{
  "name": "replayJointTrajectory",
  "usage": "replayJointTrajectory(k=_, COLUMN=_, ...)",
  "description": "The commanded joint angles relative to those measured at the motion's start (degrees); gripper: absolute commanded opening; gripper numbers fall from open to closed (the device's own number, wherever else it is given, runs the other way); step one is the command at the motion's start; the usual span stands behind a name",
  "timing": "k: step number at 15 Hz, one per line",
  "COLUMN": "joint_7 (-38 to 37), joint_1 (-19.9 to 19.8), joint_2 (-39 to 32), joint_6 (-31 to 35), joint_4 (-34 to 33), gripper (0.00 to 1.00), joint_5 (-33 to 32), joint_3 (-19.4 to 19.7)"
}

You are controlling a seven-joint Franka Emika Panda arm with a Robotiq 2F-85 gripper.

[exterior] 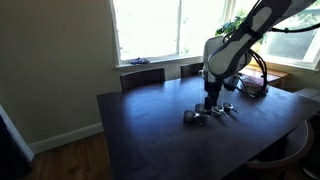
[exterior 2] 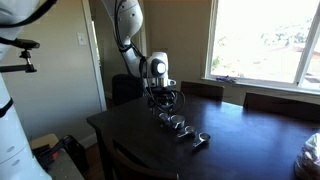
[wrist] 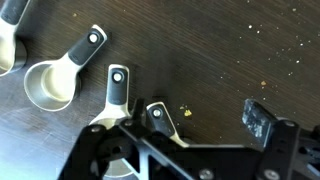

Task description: Stack the cups

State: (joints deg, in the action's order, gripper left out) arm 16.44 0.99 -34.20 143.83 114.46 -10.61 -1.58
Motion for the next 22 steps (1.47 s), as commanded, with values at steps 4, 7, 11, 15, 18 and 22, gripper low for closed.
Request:
replayJointTrajectory(k=4, joint_7=2.18, joint_1=1.72, joint_2=-4.33, joint_6=1.30, joint_4=-2.94, gripper=1.00, joint_5=-3.24, joint_3=-1.55)
replayJointTrajectory(k=7, joint_7=4.54, joint_1=2.74, joint_2=-7.20, joint_6=1.37, joint_4=-5.96, gripper=1.00, joint_5=-5.92, joint_3=-2.13)
replayJointTrajectory(k=11, joint_7=7.67, joint_1=3.19, joint_2=-10.87, joint_6=1.85, joint_4=-10.62, gripper=1.00, joint_5=-8.06, joint_3=-2.97)
replayJointTrajectory(k=15, joint_7=11.07, joint_1=2.97, joint_2=-14.35, joint_6=1.59, joint_4=-15.48, gripper=1.00, joint_5=-8.31, joint_3=-3.89)
replayJointTrajectory(k=18, joint_7=13.10, joint_1=2.91, joint_2=-16.39, joint_6=1.12, joint_4=-18.54, gripper=0.67, joint_5=-8.02, joint_3=-4.58)
replayJointTrajectory(k=22, joint_7=14.52, joint_1=2.77, joint_2=-19.15, joint_6=0.92, joint_4=-21.78, gripper=0.70, joint_5=-7.98, joint_3=-4.67)
